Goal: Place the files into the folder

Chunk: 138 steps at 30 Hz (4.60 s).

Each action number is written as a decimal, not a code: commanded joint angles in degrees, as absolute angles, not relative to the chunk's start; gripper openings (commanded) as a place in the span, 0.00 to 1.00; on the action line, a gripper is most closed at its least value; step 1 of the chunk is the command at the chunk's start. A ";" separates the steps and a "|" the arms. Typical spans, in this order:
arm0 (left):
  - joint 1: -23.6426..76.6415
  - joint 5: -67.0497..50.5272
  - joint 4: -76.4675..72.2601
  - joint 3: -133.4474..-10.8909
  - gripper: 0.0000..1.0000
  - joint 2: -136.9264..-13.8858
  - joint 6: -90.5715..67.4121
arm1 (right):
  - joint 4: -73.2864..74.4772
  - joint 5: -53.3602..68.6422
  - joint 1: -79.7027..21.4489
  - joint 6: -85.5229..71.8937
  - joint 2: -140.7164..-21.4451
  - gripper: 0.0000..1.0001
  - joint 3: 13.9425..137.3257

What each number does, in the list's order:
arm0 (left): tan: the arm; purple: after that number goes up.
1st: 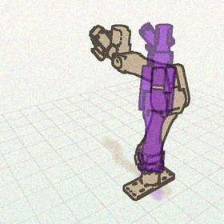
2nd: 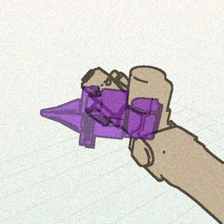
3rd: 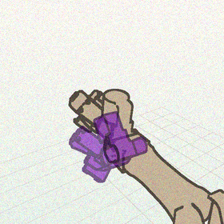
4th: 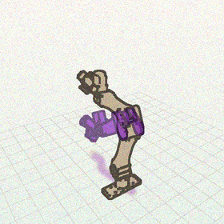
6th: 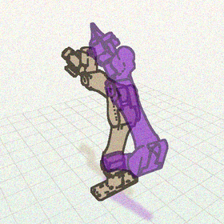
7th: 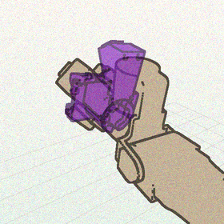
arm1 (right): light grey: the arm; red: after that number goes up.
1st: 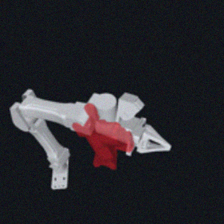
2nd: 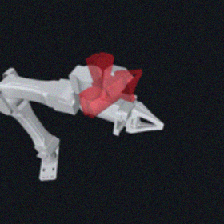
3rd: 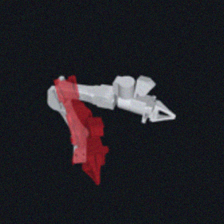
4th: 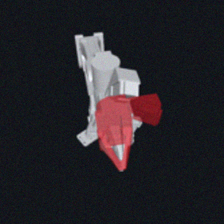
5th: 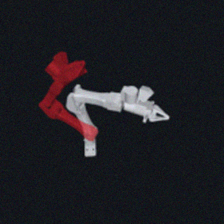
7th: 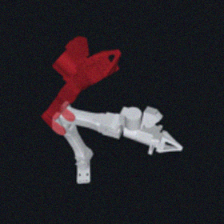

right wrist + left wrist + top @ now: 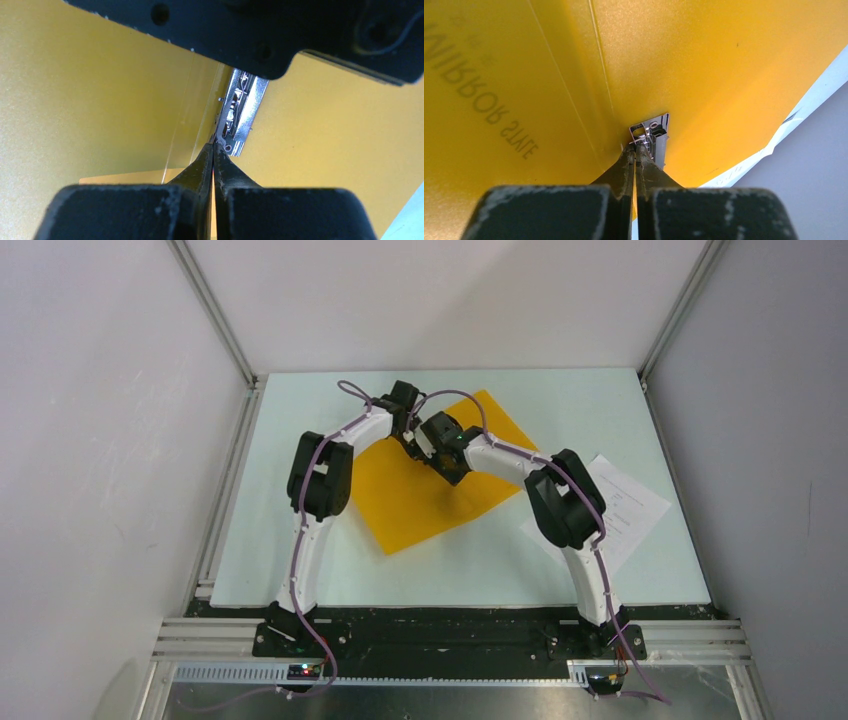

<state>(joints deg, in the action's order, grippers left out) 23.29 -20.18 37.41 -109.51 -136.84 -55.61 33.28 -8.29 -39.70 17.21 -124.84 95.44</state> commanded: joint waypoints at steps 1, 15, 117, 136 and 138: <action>24.18 -19.01 39.45 -109.17 0.00 -139.33 -55.36 | 42.49 -13.10 -39.68 19.33 -131.48 0.01 93.89; 25.03 -18.17 41.69 -112.95 0.00 -140.45 -49.80 | 41.18 -16.28 -39.21 22.01 -132.63 0.01 95.61; 14.83 -30.95 38.02 -98.13 0.66 -105.23 -2.52 | 33.85 3.82 -2.76 -5.07 -83.63 0.88 74.59; 42.44 -36.48 26.92 -125.27 0.85 -127.60 -12.95 | 49.41 8.62 33.51 -0.30 -78.30 0.99 56.71; 44.53 -37.56 24.06 -126.96 0.85 -131.24 -17.26 | 49.93 9.72 35.35 -2.18 -81.92 0.99 57.53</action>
